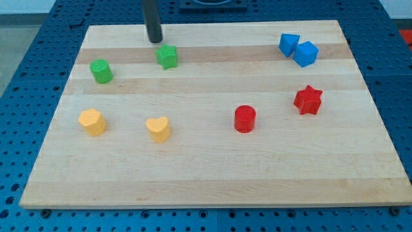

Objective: Slide the green star below the blue cube

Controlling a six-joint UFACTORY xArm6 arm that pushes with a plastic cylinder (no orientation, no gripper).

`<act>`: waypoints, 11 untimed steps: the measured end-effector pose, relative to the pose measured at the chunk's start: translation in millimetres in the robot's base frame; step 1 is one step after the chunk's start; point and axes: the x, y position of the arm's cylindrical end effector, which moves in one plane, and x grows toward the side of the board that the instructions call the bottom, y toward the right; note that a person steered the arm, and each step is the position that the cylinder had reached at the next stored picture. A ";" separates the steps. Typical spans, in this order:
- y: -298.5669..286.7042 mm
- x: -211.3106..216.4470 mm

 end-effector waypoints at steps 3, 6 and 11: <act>17.9 90.5; 41.4 93.0; 76.5 69.4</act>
